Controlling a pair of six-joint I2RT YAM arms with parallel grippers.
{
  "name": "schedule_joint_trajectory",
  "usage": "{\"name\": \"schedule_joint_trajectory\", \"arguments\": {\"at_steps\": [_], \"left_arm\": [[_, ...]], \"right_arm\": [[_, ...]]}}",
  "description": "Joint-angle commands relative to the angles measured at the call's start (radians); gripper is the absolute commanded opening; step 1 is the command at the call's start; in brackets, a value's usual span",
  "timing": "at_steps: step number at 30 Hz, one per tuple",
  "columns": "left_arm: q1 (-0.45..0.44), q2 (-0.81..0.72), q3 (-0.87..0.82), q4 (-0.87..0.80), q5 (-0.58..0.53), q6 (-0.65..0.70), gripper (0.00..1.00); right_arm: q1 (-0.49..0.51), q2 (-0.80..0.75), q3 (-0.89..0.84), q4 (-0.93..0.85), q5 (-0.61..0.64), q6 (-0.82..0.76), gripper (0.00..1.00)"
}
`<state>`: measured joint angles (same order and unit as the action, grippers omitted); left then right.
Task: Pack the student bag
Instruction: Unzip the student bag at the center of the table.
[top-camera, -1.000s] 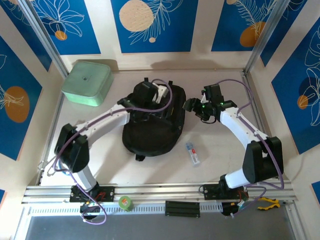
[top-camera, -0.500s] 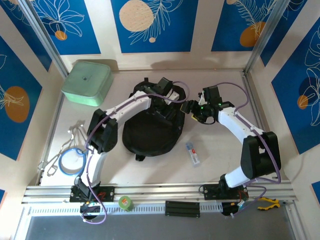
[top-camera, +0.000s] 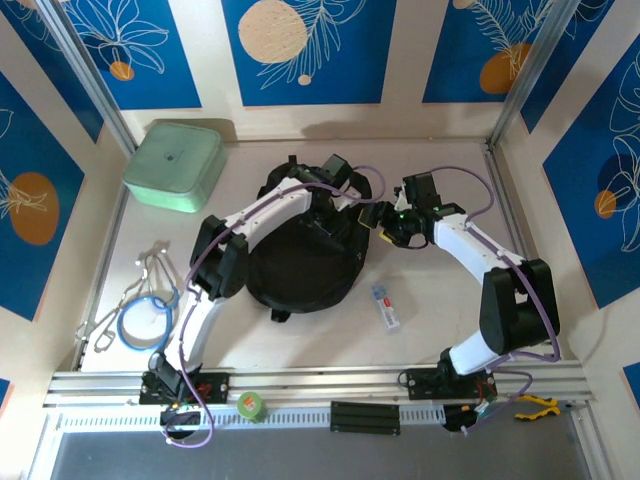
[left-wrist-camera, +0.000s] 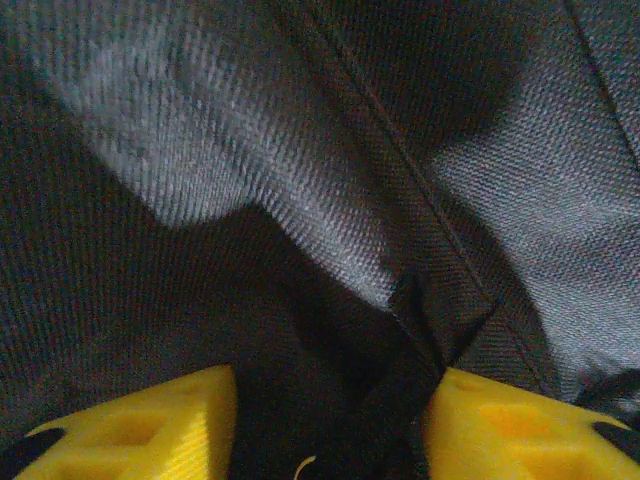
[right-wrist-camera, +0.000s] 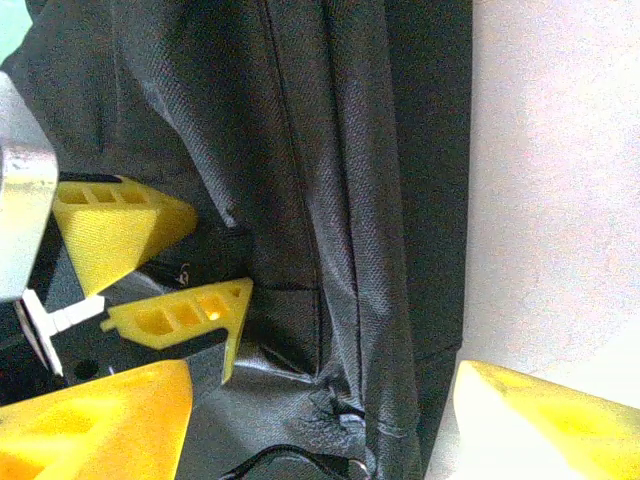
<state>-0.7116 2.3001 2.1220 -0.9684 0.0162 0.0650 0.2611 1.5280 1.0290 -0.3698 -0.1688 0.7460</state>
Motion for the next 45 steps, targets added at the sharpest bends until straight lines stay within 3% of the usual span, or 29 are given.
{"name": "schedule_joint_trajectory", "arguments": {"at_steps": [1, 8, 19, 24, 29, 40, 45], "left_arm": [[0.000, 0.009, 0.039, 0.026, -0.016, -0.067, 0.45], [0.000, 0.016, 0.034, 0.051, -0.004, -0.131, 0.47], [0.004, 0.004, 0.035, 0.056, -0.025, -0.161, 0.12], [0.003, -0.021, 0.033, 0.063, -0.024, -0.172, 0.01], [0.003, -0.058, 0.018, 0.070, -0.037, -0.181, 0.00], [0.004, -0.145, -0.064, 0.090, -0.139, -0.193, 0.00], [0.007, -0.165, -0.111, 0.115, -0.194, -0.191, 0.00]], "right_arm": [[0.011, 0.014, -0.003, -0.003, -0.009, 0.012, 0.70], [0.015, 0.018, -0.004, 0.001, -0.006, 0.015, 0.70], [0.017, 0.027, -0.009, 0.003, 0.000, 0.015, 0.69], [0.025, 0.064, 0.004, -0.017, 0.029, 0.002, 0.69], [0.032, 0.126, 0.037, -0.045, 0.057, -0.018, 0.66], [0.042, 0.212, 0.069, -0.052, 0.078, -0.037, 0.43], [0.044, 0.222, 0.069, -0.053, 0.093, -0.037, 0.22]]}}
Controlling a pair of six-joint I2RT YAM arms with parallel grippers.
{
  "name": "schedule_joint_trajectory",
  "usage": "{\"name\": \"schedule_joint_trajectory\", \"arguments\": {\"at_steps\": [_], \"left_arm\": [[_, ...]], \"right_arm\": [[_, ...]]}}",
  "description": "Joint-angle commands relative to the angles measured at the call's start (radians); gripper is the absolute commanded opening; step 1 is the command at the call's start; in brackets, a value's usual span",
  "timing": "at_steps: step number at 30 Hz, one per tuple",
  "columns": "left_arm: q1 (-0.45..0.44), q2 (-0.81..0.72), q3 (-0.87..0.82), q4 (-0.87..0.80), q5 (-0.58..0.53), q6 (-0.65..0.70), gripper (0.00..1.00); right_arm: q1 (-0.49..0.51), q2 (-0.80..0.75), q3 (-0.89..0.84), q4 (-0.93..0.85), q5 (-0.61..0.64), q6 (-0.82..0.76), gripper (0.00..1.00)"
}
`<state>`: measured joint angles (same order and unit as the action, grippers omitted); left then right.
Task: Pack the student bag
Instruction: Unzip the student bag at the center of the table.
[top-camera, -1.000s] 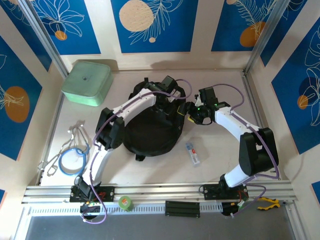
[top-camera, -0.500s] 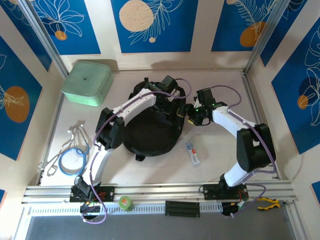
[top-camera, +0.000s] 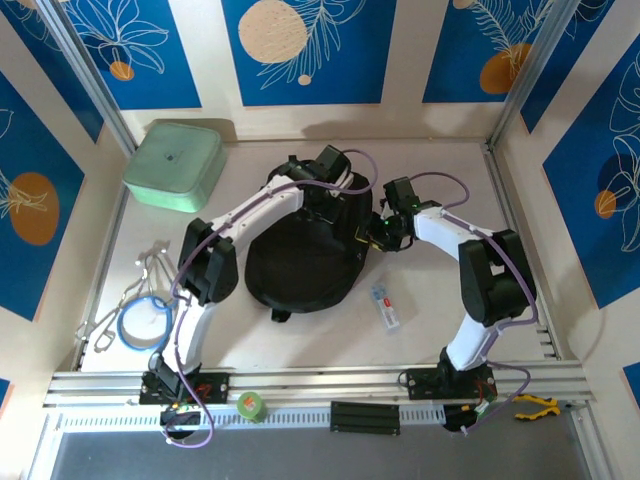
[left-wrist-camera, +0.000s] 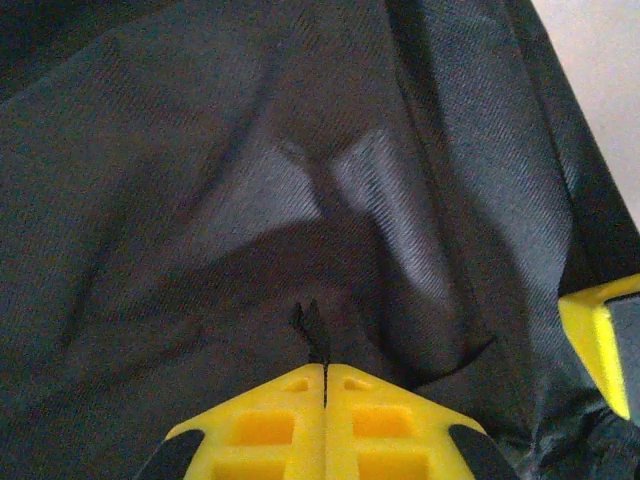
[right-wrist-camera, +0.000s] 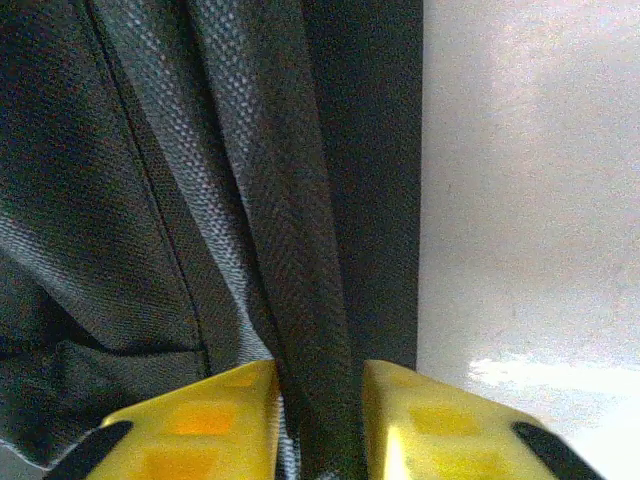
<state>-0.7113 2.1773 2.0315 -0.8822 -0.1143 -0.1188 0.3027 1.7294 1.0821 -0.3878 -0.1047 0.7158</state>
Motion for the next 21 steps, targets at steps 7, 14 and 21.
{"name": "schedule_joint_trajectory", "arguments": {"at_steps": [7, 14, 21], "left_arm": [[0.031, -0.052, -0.078, 0.041, -0.212, 0.017, 0.00], [0.098, -0.096, -0.153, 0.041, -0.351, 0.030, 0.00], [0.186, -0.192, -0.295, 0.060, -0.378, -0.025, 0.00]], "right_arm": [[0.000, 0.024, 0.029, -0.046, 0.068, -0.028, 0.00], [-0.001, 0.035, 0.084, -0.093, 0.172, -0.085, 0.00], [-0.009, 0.106, 0.178, -0.097, 0.222, -0.154, 0.00]]}}
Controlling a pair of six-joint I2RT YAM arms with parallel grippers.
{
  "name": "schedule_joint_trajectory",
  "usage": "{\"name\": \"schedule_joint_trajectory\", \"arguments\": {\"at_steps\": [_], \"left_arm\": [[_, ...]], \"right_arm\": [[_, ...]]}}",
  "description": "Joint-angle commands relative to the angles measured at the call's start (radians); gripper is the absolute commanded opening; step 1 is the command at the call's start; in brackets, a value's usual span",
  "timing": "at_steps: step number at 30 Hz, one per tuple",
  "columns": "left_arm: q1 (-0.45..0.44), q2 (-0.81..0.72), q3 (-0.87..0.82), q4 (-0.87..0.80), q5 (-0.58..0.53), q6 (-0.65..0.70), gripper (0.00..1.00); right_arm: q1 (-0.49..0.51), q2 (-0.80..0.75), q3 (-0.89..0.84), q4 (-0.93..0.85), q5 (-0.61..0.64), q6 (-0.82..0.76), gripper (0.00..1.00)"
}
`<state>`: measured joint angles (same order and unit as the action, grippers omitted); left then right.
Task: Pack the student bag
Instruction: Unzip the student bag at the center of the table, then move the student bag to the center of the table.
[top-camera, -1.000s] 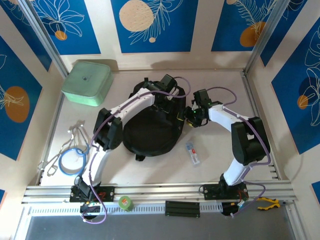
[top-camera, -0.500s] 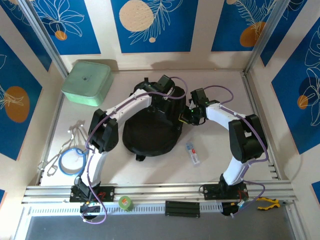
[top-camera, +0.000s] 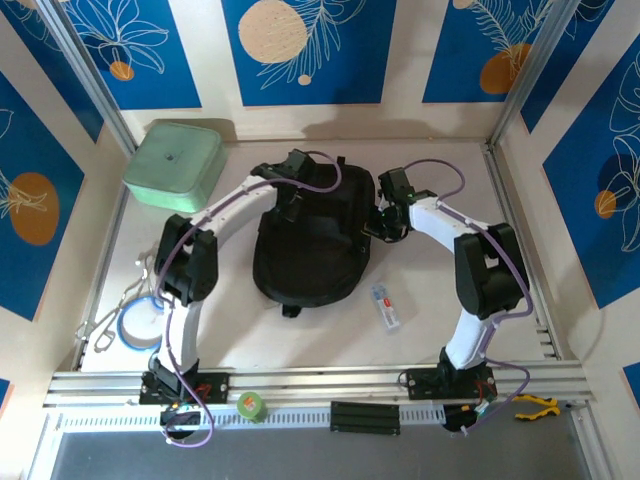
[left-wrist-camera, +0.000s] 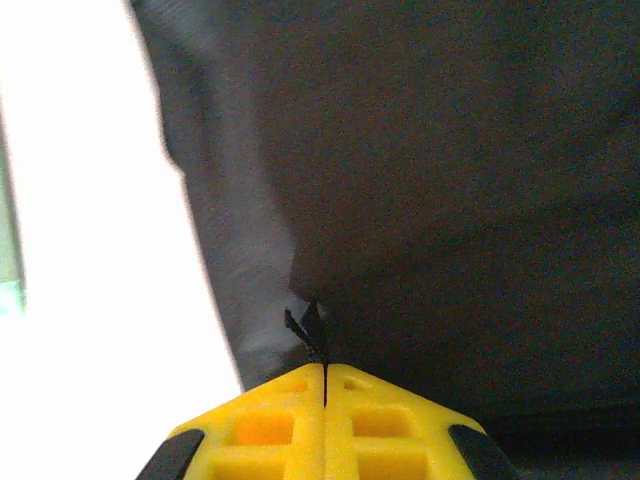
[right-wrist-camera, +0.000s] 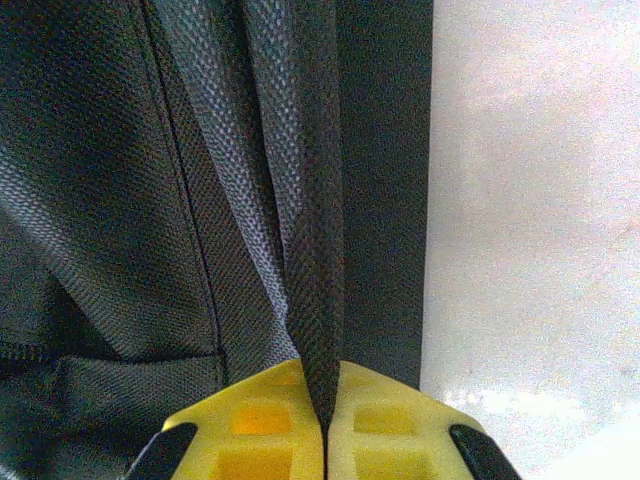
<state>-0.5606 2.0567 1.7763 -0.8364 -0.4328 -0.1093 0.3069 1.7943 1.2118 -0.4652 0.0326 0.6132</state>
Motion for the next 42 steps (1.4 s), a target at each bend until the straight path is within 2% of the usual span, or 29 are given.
{"name": "schedule_joint_trajectory", "arguments": {"at_steps": [1, 9, 11, 13, 15, 18, 20, 23, 27, 31, 36, 42], "left_arm": [[0.044, -0.085, -0.061, 0.019, -0.058, -0.042, 0.00], [0.091, -0.202, -0.246, 0.070, -0.042, -0.100, 0.00], [0.096, -0.227, -0.282, 0.082, -0.027, -0.113, 0.00], [0.099, -0.253, -0.315, 0.089, -0.024, -0.128, 0.03], [0.102, -0.295, -0.346, 0.089, -0.021, -0.160, 0.24], [0.102, -0.370, -0.393, 0.078, -0.016, -0.202, 0.51], [0.102, -0.440, -0.450, 0.104, 0.030, -0.221, 0.64], [0.102, -0.547, -0.574, 0.188, 0.186, -0.257, 0.73], [0.096, -0.634, -0.746, 0.316, 0.408, -0.343, 0.77], [0.062, -0.649, -0.865, 0.459, 0.524, -0.448, 0.78], [-0.025, -0.609, -0.935, 0.535, 0.534, -0.538, 0.76], [-0.164, -0.573, -0.926, 0.571, 0.505, -0.637, 0.71]], "right_arm": [[-0.013, 0.052, 0.061, -0.015, 0.081, -0.063, 0.00], [0.000, 0.107, 0.138, 0.107, -0.050, -0.157, 0.00], [0.008, 0.108, 0.163, 0.094, -0.055, -0.161, 0.09], [0.014, 0.086, 0.166, 0.081, -0.050, -0.156, 0.29], [0.013, 0.032, 0.137, 0.068, -0.050, -0.141, 0.48], [0.016, -0.094, 0.037, 0.048, -0.026, -0.133, 0.62], [0.020, -0.176, -0.034, -0.002, 0.022, -0.123, 0.67], [0.038, -0.297, -0.154, -0.085, 0.101, -0.089, 0.75], [0.107, -0.459, -0.324, -0.141, 0.149, -0.039, 0.92], [0.190, -0.549, -0.414, -0.224, 0.209, 0.045, 0.96], [0.269, -0.542, -0.487, -0.266, 0.237, 0.118, 0.93], [0.316, -0.473, -0.514, -0.277, 0.195, 0.153, 0.89]]}}
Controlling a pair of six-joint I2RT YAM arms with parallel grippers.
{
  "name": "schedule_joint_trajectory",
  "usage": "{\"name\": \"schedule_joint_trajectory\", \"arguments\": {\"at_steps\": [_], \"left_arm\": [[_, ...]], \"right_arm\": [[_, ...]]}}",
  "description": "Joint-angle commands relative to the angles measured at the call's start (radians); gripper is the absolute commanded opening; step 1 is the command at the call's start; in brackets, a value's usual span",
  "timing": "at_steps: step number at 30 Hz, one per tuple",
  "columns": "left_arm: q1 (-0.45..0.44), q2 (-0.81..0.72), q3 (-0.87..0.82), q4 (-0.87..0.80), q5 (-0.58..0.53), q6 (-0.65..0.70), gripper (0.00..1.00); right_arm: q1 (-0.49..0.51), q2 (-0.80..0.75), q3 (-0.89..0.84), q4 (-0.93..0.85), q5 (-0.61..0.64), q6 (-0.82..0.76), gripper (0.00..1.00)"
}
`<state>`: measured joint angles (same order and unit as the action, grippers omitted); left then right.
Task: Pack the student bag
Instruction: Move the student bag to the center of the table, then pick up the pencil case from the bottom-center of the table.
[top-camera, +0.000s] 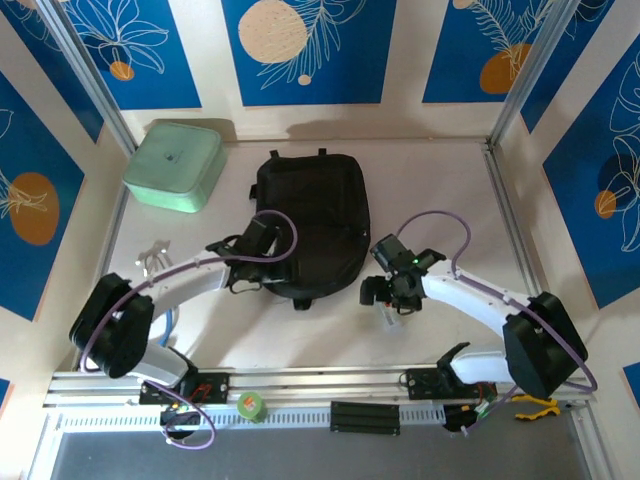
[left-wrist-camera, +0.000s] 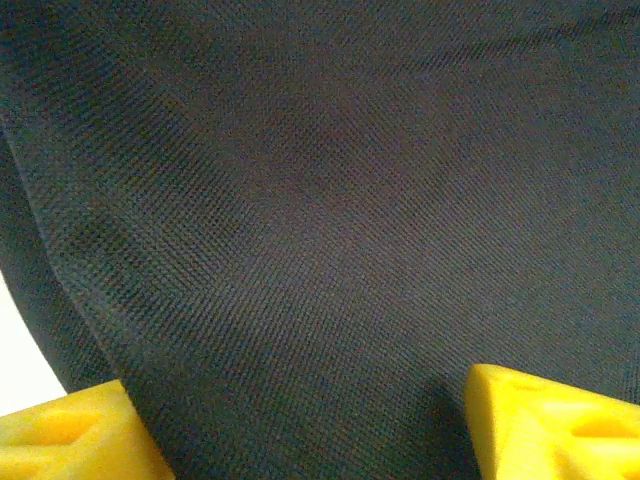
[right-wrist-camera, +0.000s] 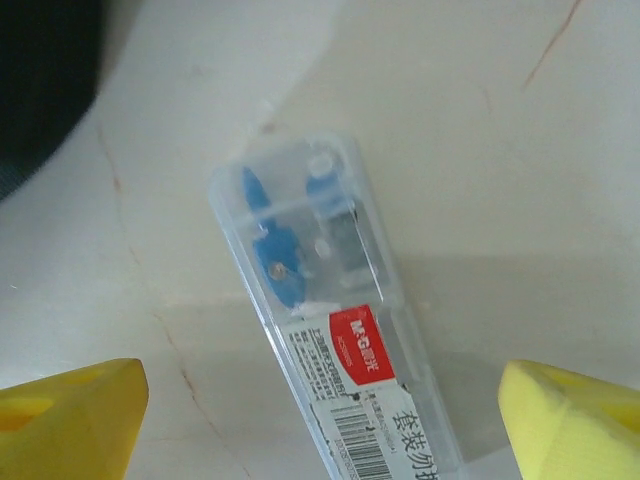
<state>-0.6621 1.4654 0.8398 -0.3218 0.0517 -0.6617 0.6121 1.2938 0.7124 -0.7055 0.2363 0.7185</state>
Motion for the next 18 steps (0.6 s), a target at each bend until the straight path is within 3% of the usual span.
{"name": "schedule_joint_trajectory", "arguments": {"at_steps": [1, 8, 12, 18], "left_arm": [[-0.085, 0.029, 0.023, 0.065, 0.024, -0.096, 0.71], [-0.177, 0.085, 0.109, 0.068, 0.039, -0.135, 0.72], [-0.154, 0.027, 0.119, 0.000, -0.022, -0.101, 0.78], [-0.064, -0.057, 0.115, -0.005, 0.001, -0.039, 0.84]], "right_arm": [[0.009, 0.037, -0.017, -0.037, -0.017, 0.052, 0.89], [0.009, 0.055, -0.043, -0.060, -0.036, 0.088, 0.77], [0.018, 0.048, -0.064, -0.059, -0.041, 0.108, 0.68], [0.025, 0.099, -0.056, -0.047, -0.021, 0.112, 0.61]]}}
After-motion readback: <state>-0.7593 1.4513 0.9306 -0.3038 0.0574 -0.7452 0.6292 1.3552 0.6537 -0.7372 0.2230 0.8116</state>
